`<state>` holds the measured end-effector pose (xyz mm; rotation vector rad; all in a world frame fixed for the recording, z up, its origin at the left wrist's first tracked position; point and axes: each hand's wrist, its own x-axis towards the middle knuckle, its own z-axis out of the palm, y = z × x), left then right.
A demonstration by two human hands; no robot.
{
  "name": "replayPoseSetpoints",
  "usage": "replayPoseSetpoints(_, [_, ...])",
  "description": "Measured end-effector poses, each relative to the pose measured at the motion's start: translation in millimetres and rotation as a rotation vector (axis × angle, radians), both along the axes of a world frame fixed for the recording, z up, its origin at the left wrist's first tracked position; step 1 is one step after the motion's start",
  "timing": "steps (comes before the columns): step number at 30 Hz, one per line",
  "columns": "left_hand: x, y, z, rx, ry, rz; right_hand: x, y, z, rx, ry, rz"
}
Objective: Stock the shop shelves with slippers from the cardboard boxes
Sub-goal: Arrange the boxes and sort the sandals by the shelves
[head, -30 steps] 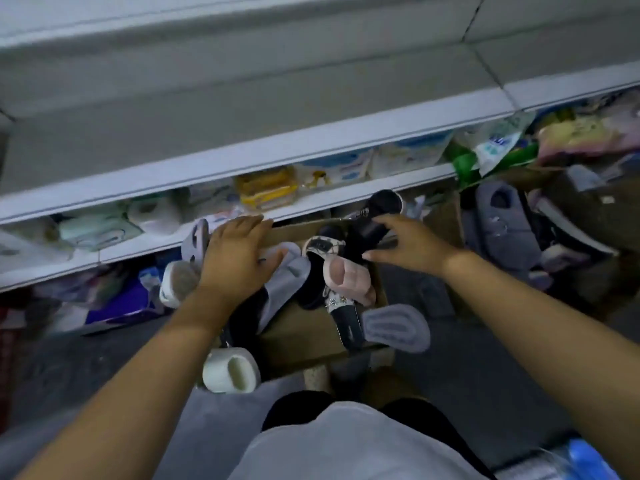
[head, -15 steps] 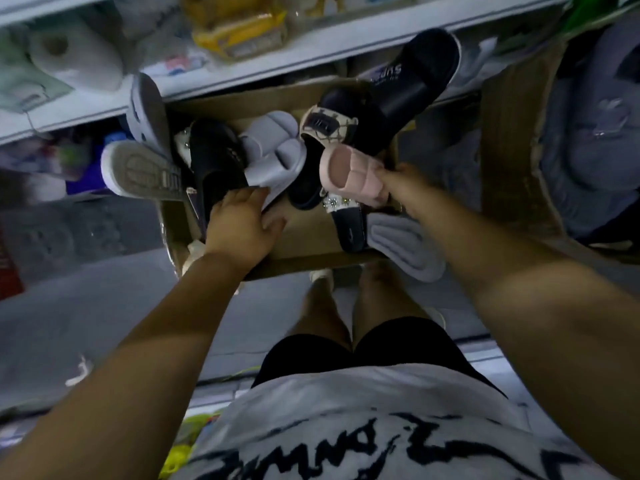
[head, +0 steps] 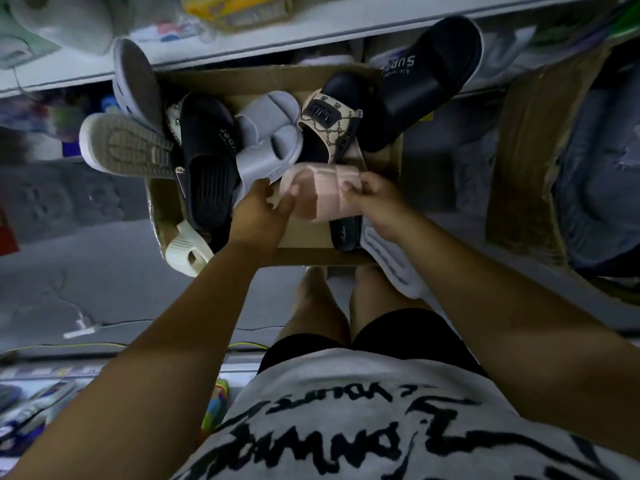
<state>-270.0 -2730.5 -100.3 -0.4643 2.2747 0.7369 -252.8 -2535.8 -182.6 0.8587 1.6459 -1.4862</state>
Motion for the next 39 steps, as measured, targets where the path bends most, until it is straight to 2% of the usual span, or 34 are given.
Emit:
replayPoseSetpoints(5, [7.5, -11.1, 4.8, 0.099, 0.002, 0.188, 6.7, -4.8, 8.0, -0.103, 0.087, 0.094])
replayPoseSetpoints(11, [29.5, -40.9, 3.2, 0.099, 0.163, 0.619, -18.0, 24.4, -29.9, 0.109, 0.002, -0.172])
replayPoseSetpoints(14, [42.3, -49.0, -4.2, 0.061, 0.217, 0.776, -23.1, 39.7, -65.4, 0.21, -0.104, -0.096])
replayPoseSetpoints(17, [54.4, -56.0, -20.7, 0.125, 0.182, 0.921, -26.7, 35.7, -90.0, 0.223, -0.173, 0.004])
replayPoseSetpoints(20, [63.4, -59.2, -38.2, 0.135, 0.139, 0.982, -31.7, 23.6, -113.7, 0.26, -0.186, 0.052])
replayPoseSetpoints(25, [78.9, -47.3, -56.7, 0.286, 0.169, 1.116, -32.6, 10.1, -152.4, 0.283, -0.277, -0.068])
replayPoseSetpoints(27, [84.4, -47.8, -61.5, 0.292, 0.16, 1.126, -28.7, 9.9, -163.4, 0.273, -0.269, -0.124])
replayPoseSetpoints(32, [92.0, -49.5, -67.5, 0.306, 0.141, 1.1, -25.1, 9.7, -143.7, 0.246, -0.211, -0.206])
replayPoseSetpoints(39, [92.3, -51.7, -64.5, 0.321, 0.16, 1.097, -17.5, 8.1, -131.2, 0.189, -0.159, -0.193])
